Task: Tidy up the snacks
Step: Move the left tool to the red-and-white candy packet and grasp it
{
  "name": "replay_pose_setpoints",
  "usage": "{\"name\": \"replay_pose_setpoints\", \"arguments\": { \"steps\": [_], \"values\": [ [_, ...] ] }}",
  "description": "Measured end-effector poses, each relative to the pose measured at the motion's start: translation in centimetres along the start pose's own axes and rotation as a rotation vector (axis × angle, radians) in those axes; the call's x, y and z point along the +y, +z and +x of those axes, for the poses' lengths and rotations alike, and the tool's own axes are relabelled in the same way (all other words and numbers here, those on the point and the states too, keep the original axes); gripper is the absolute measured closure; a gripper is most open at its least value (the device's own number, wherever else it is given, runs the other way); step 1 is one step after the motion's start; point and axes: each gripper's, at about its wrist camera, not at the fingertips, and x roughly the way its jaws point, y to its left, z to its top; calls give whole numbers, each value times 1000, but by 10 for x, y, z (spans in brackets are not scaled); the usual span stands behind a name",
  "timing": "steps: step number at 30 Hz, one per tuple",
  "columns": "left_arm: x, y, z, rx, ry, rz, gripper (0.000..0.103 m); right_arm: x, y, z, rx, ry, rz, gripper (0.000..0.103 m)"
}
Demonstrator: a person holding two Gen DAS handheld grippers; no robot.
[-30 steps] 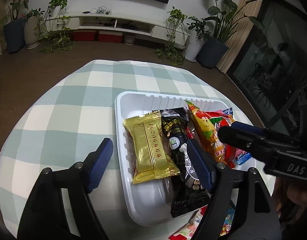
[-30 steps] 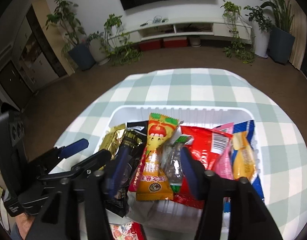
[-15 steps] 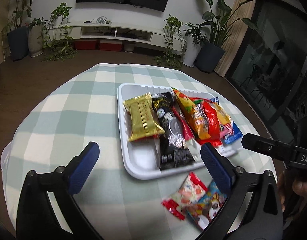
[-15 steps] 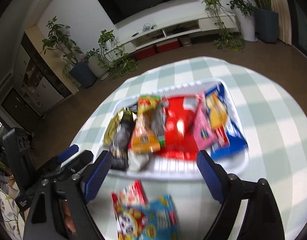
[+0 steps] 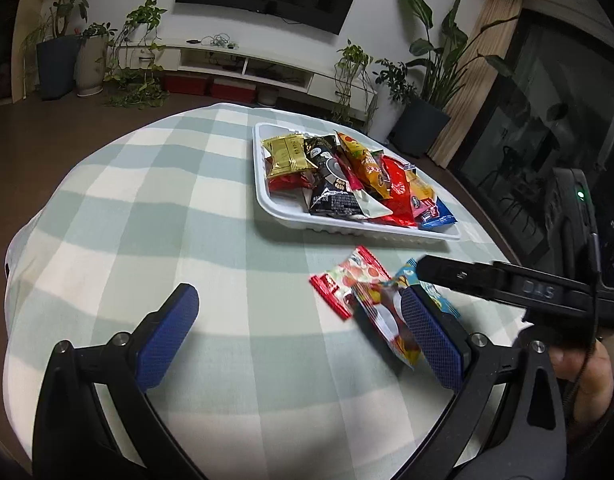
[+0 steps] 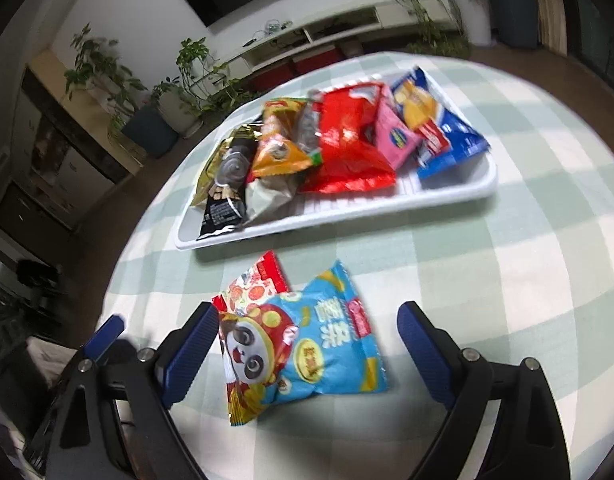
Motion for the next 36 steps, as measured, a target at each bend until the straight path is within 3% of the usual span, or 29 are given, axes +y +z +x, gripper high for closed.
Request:
{"name": "replay_pose_setpoints", "arguments": {
  "steps": [9,18,36],
  "values": [
    [1,-20,-22,-33,-27,-10,0,39,1,21,2,-89,-123,11],
    [1,-22,-18,-25,-19,-10,0,39,-7,32,14,-185,-166,11],
    [8,-21,-6,11,-3,-44,0,27,-35,9,21,-197,-235,10]
  ]
}}
